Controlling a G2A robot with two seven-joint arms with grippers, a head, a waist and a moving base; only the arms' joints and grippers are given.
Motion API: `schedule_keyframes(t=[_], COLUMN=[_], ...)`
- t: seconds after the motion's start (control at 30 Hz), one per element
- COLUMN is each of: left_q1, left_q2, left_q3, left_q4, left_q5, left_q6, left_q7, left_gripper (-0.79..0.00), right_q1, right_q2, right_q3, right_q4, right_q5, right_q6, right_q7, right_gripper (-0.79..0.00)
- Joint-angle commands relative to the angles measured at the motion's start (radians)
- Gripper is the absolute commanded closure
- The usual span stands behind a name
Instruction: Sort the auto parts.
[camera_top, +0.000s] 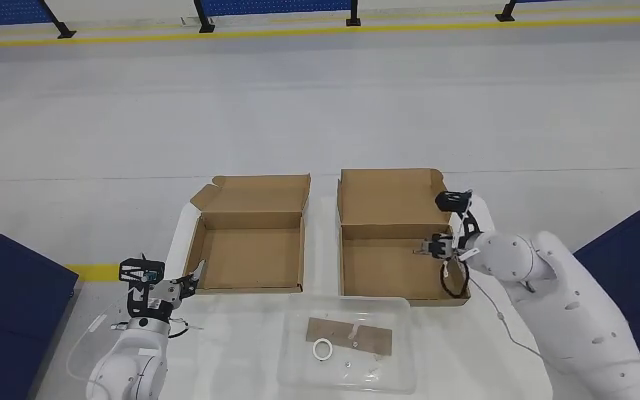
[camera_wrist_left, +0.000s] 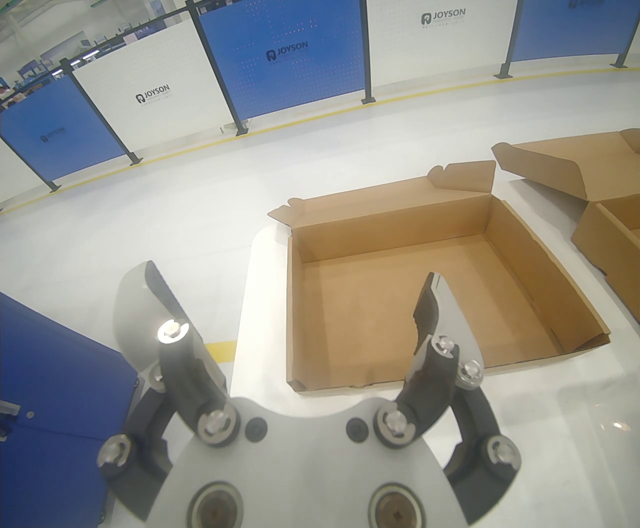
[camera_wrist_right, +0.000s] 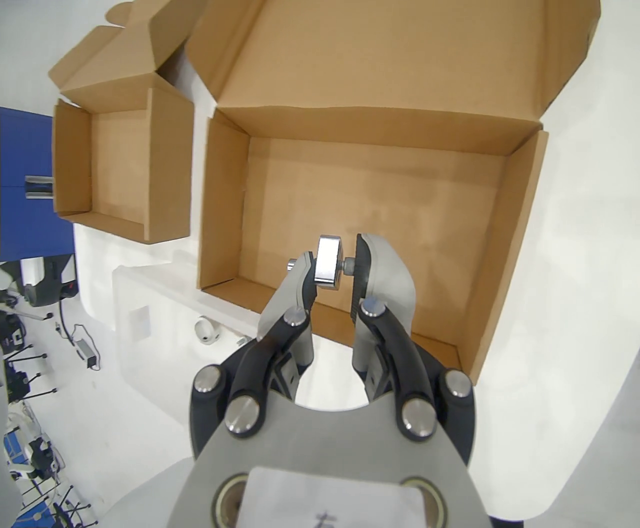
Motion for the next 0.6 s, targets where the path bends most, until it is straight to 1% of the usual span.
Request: schedule_keyframes(t=[0.0, 0.13, 0.33, 0.57], left_q1=[0.0, 0.0, 0.0, 0.0], left_q2=[0.0, 0.0, 0.0, 0.0], left_q3=[0.0, 0.0, 0.0, 0.0], left_q4=[0.0, 0.0, 0.0, 0.0], left_q5=[0.0, 0.0, 0.0, 0.0], left_q6=[0.0, 0.0, 0.0, 0.0], left_q7=[0.0, 0.0, 0.0, 0.0], left_gripper=[-0.785, -0.785, -0.785, -0.785], right_q1=[0.013, 0.035, 0.062, 0.069], right_q2=[-0.007, -0.02, -0.035, -0.038], right_q3=[-0.027, -0.073, -0.108, -0.113], right_q4=[0.03, 0.094, 0.16, 0.171], right_q5=[-0.012, -0.029, -0.031, -0.033], right_q6=[0.01, 0.018, 0.001, -0.007], right_q7=[-0.003, -0.013, -0.013, -0.011], right_gripper=[0.0, 0.0, 0.0, 0.0])
